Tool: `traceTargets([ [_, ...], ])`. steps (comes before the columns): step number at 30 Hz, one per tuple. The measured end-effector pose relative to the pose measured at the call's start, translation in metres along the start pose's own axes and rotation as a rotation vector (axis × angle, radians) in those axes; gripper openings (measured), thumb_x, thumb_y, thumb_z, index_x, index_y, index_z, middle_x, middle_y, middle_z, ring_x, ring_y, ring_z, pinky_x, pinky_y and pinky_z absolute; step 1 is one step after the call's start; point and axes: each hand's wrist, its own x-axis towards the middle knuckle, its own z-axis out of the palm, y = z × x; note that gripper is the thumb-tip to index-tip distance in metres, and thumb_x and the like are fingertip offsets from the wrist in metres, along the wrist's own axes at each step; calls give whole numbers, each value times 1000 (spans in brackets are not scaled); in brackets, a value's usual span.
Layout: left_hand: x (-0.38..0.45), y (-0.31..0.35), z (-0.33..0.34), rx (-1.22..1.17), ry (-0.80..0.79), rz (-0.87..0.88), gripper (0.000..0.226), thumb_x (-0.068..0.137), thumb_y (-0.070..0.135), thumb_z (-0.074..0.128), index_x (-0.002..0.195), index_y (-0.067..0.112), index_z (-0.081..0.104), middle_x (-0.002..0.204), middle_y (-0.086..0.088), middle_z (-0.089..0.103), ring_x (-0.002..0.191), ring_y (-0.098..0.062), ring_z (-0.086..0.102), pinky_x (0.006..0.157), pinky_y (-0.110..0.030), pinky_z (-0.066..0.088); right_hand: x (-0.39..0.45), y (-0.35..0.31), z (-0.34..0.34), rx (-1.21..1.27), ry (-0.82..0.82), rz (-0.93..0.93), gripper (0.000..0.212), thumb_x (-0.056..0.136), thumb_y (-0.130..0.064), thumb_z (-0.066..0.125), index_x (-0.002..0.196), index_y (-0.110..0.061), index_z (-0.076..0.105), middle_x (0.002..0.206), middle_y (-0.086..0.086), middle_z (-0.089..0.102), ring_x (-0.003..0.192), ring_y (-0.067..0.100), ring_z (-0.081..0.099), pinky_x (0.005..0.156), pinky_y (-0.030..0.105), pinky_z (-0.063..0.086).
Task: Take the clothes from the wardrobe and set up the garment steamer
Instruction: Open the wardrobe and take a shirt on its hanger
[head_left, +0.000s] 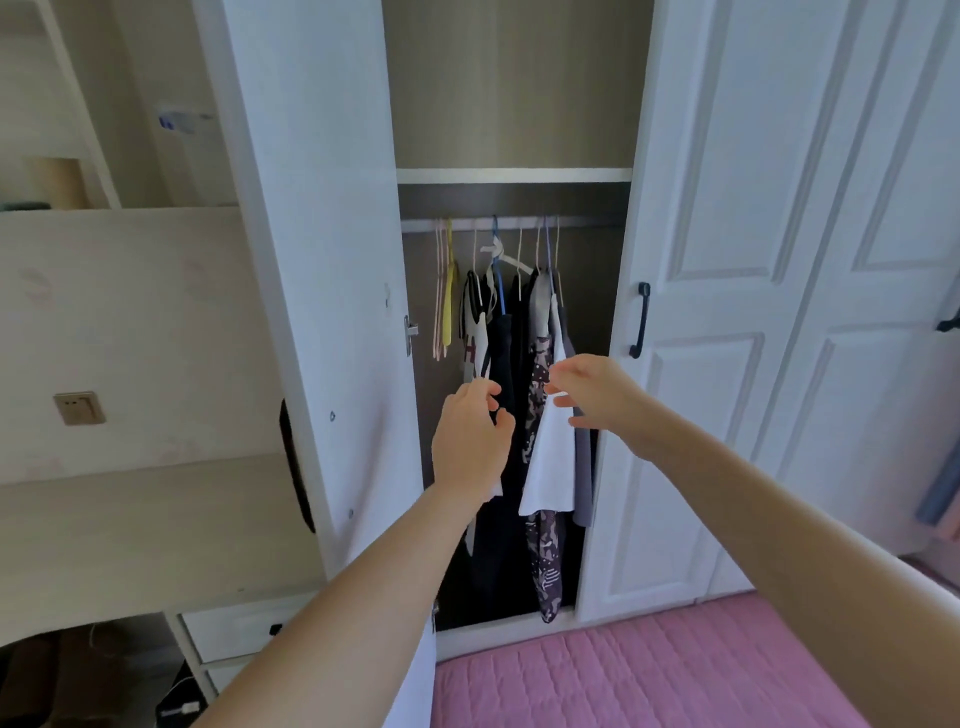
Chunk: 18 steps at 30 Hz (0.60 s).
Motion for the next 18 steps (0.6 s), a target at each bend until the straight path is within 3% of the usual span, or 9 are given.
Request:
traceTargets([
  [2, 32, -4, 15, -34, 30, -85, 17, 90, 14, 54, 106, 16, 59, 88, 9, 56, 90, -16, 59, 76, -32, 54, 26, -5, 3, 3, -3, 5, 28, 95, -14, 48, 111, 6, 58, 122, 32, 55, 118, 47, 48, 98, 61, 41],
  [4, 63, -11, 27, -93, 81, -158, 14, 91, 11, 49, 100, 10, 59, 82, 3, 55, 83, -21, 61, 72, -33, 53, 56, -7, 8, -6, -9, 0, 33, 94, -13, 47, 118, 10, 53, 107, 36, 57, 98, 56, 50, 98, 64, 38],
  [5, 77, -14, 33, -107, 95, -187, 15, 91, 10, 47, 99, 8, 59, 82, 1, 55, 82, -22, 60, 72, -33, 52, 72, -7, 11, -13, -6, -4, 32, 94, -14, 47, 115, 8, 56, 94, 28, 57, 83, 46, 50, 98, 63, 40],
  [6, 92, -17, 38, -105, 99, -201, 15, 91, 9, 45, 98, 8, 59, 82, -1, 55, 81, -22, 60, 71, -33, 51, 87, -7, 13, -22, -2, -6, 28, 94, -17, 49, 109, 4, 60, 88, 18, 56, 78, 33, 50, 95, 59, 44],
  [8, 118, -23, 49, -86, 97, -200, 13, 91, 9, 44, 94, 9, 56, 83, -4, 55, 78, -23, 57, 68, -33, 49, 119, -5, 18, -38, 10, -12, 19, 94, -20, 51, 94, -6, 64, 84, 11, 56, 75, 24, 49, 81, 47, 54],
  [11, 154, -30, 63, -85, 111, -197, 8, 89, 7, 45, 89, 10, 53, 84, -7, 55, 75, -25, 55, 63, -34, 46, 164, -3, 24, -47, 10, -38, 24, 93, -17, 50, 89, 4, 60, 74, 13, 46, 66, 26, 42, 62, 35, 37],
  [14, 183, -40, 78, -85, 123, -230, 10, 88, 4, 48, 92, 11, 54, 88, -8, 59, 76, -23, 56, 61, -32, 43, 207, -2, 31, -76, 34, -52, 18, 93, -17, 49, 78, -13, 58, 63, 4, 44, 53, 17, 37, 57, 33, 34],
  [16, 198, -50, 90, -115, 121, -249, 11, 89, 4, 50, 95, 12, 54, 91, -7, 61, 76, -20, 56, 62, -30, 42, 232, -1, 34, -78, 57, -70, 11, 93, -18, 49, 87, -18, 58, 60, 2, 43, 49, 14, 35, 55, 34, 33],
  [18, 211, -62, 102, -107, 106, -252, 10, 91, 7, 53, 100, 10, 55, 91, -7, 62, 78, -22, 60, 60, -28, 43, 253, 0, 36, -57, 73, -60, 25, 96, -20, 50, 120, -16, 55, 64, 2, 50, 50, 12, 40, 52, 31, 37],
])
